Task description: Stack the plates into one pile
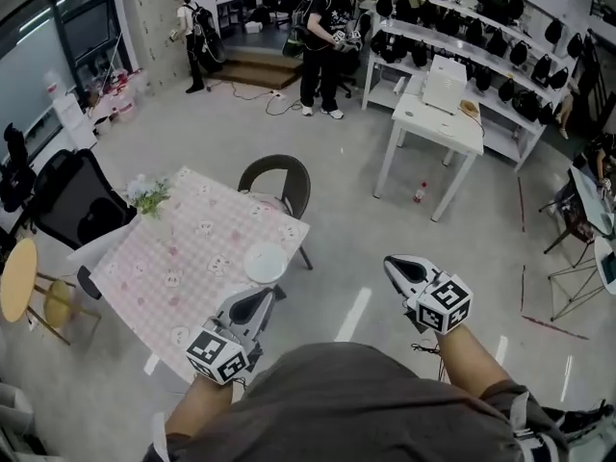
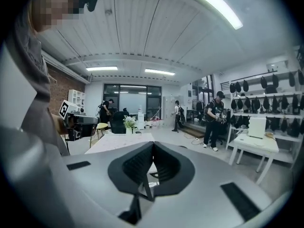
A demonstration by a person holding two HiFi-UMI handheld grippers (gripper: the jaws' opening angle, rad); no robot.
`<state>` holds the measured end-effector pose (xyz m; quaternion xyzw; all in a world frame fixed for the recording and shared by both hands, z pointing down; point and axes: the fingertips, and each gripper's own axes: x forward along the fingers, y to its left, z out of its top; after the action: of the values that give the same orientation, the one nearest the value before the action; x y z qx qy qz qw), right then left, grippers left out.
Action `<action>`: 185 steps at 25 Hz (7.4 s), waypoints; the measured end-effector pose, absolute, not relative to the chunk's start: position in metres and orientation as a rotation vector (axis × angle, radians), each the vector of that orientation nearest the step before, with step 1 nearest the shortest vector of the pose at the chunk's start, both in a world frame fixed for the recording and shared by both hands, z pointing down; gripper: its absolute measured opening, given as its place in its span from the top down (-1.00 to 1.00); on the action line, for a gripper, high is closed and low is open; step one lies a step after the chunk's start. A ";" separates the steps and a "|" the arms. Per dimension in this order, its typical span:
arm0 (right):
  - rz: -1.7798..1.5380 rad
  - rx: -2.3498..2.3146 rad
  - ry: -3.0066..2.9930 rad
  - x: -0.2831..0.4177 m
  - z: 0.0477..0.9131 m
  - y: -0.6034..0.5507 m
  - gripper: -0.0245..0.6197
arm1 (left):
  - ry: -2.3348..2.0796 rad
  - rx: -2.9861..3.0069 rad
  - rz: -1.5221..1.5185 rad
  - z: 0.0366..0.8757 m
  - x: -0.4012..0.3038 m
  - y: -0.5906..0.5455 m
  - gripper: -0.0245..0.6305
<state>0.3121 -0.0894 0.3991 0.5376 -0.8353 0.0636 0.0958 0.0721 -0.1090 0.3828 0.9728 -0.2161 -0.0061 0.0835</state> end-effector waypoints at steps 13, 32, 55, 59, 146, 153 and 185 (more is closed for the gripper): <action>0.320 1.534 -2.485 0.333 0.424 -0.219 0.94 | -0.735 2.830 0.026 0.410 0.076 -0.224 0.91; 0.267 1.333 -2.617 0.356 0.420 -0.274 0.94 | -0.952 2.735 -0.071 0.399 0.110 -0.244 0.91; 1.166 0.927 -2.525 0.259 0.557 -0.292 0.25 | -1.195 2.575 -0.028 0.430 0.038 -0.217 0.91; 1.283 0.844 -2.434 0.223 0.600 -0.298 0.25 | -1.266 2.518 -0.027 0.442 0.011 -0.208 0.91; 1.598 0.488 -2.005 0.004 0.715 -0.230 0.29 | -1.549 2.227 -0.073 0.487 -0.133 -0.122 0.91; 1.252 0.532 -2.207 0.013 0.684 -0.247 0.27 | -1.539 2.244 -0.083 0.482 -0.129 -0.127 0.91; 0.334 1.384 -2.597 0.238 0.481 -0.059 0.95 | -0.737 2.690 0.038 0.440 0.049 -0.037 0.91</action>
<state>0.2376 -0.0590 0.4811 0.4655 -0.8733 0.1124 0.0899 0.0492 -0.0366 0.4395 0.9495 -0.2600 0.0132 0.1751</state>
